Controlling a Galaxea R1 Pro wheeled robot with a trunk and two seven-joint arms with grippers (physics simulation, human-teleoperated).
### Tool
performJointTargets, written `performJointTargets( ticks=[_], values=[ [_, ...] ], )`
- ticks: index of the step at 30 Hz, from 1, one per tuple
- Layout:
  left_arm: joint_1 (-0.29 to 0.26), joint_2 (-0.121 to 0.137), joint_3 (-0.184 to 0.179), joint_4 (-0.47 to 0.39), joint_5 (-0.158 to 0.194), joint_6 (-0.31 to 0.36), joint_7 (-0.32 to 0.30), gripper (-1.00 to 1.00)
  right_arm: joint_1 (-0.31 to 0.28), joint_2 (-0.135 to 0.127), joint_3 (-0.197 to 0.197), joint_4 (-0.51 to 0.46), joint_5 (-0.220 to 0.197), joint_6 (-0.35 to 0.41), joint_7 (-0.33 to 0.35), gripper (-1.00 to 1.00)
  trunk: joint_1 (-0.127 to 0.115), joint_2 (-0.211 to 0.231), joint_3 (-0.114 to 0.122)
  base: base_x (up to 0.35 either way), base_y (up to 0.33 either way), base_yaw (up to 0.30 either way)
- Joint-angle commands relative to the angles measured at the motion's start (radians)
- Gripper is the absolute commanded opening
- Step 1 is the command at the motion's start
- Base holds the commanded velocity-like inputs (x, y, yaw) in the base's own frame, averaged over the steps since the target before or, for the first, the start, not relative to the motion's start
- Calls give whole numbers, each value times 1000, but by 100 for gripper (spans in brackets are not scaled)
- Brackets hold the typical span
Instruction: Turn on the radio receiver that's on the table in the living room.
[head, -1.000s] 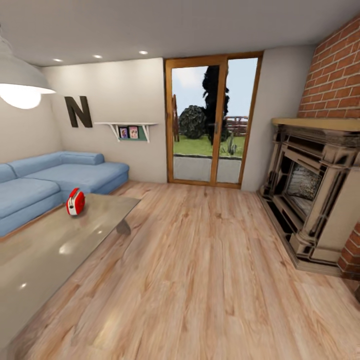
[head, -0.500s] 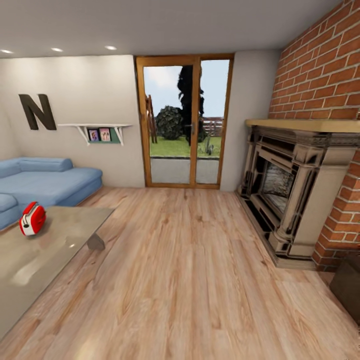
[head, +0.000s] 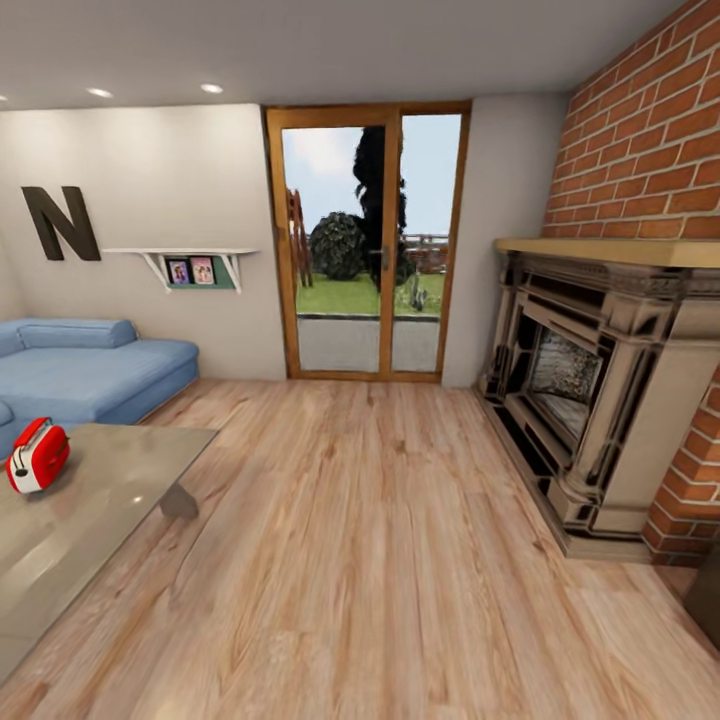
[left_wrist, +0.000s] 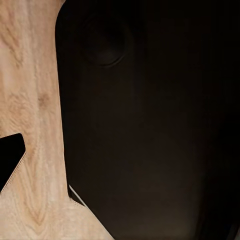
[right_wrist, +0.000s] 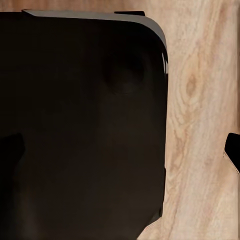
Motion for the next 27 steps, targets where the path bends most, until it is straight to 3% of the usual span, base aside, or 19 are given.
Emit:
performJointTargets(
  ticks=[1, 27],
  values=[
    [0, 0, 1, 0, 0, -1, 0, 100, 0, 0, 0, 0, 0, 0, 0, 100, 0, 0, 0, 323, 0, 0],
    [0, -1, 3, 0, -1, -5, 0, 100, 0, -2, 5, 0, 6, -1, 0, 100, 0, 0, 0, 323, 0, 0]
  ],
)
